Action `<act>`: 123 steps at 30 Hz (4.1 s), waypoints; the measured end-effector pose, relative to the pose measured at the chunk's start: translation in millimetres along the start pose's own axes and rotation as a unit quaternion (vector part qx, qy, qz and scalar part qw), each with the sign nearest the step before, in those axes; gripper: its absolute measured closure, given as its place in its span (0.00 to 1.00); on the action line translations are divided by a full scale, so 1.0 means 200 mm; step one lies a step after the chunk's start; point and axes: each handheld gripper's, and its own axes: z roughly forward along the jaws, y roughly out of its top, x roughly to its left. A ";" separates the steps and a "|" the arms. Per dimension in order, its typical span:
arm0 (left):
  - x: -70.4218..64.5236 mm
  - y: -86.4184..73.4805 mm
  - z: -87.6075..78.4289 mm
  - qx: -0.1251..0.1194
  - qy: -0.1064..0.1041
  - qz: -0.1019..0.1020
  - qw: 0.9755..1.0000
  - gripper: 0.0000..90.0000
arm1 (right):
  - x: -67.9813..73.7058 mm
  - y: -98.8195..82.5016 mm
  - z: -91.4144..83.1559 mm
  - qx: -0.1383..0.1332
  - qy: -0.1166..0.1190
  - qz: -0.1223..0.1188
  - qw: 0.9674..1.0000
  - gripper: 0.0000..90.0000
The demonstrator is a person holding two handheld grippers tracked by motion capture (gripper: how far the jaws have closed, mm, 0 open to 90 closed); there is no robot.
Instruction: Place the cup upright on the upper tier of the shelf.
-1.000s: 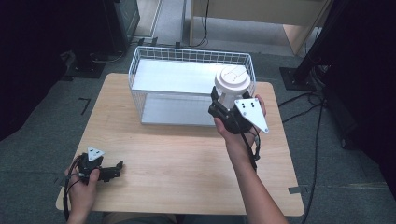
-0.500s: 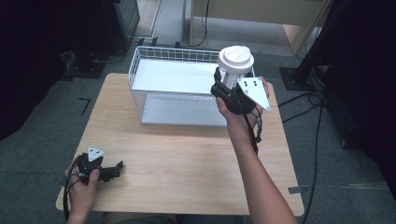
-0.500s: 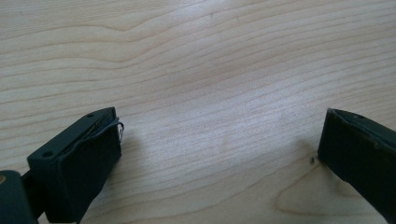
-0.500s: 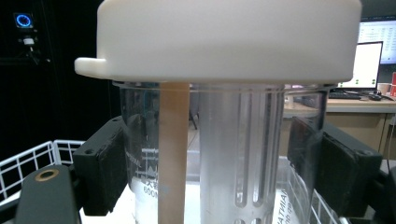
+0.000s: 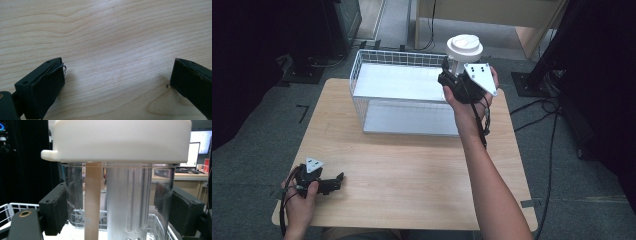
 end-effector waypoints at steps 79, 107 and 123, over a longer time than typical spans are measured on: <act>0.00 0.00 0.00 0.001 0.001 0.001 1.000 0.00 | -0.12 -0.23 0.05 0.051 0.049 -0.018 0.997 0.05; 0.00 0.00 0.00 0.002 0.001 0.001 1.000 0.00 | -0.40 -0.65 -0.52 0.096 0.044 -0.054 0.993 0.06; 0.00 0.00 0.00 0.003 0.001 0.002 1.000 0.00 | -0.52 -0.90 -0.67 0.149 0.020 -0.046 0.988 0.06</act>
